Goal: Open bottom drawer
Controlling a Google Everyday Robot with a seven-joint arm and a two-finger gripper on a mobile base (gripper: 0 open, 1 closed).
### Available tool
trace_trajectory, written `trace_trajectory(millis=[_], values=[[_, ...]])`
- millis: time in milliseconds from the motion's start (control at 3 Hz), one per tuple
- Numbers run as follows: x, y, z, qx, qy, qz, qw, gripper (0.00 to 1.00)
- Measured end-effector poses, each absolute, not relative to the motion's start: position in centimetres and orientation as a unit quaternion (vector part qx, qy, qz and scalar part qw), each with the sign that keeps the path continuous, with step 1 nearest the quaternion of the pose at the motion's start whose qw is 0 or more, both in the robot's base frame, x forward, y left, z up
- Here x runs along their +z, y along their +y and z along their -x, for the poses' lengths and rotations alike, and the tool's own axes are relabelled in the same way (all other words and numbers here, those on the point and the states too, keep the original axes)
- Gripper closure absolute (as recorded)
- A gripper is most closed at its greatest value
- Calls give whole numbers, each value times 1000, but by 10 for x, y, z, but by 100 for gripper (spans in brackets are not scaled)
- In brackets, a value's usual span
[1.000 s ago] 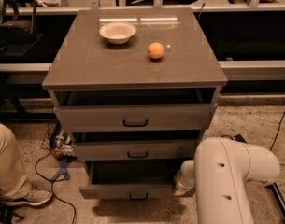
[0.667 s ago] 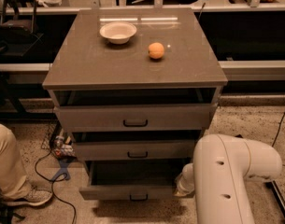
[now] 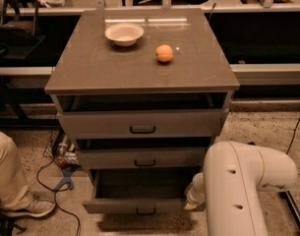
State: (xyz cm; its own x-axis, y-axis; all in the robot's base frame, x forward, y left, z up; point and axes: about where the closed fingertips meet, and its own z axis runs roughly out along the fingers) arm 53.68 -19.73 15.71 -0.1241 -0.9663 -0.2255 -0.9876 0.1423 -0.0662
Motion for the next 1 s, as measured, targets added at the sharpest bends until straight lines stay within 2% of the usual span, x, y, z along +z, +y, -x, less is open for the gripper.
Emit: trace_trajectory(millis=[1000], values=[[153,-195,-532,53,748,653,105,12]])
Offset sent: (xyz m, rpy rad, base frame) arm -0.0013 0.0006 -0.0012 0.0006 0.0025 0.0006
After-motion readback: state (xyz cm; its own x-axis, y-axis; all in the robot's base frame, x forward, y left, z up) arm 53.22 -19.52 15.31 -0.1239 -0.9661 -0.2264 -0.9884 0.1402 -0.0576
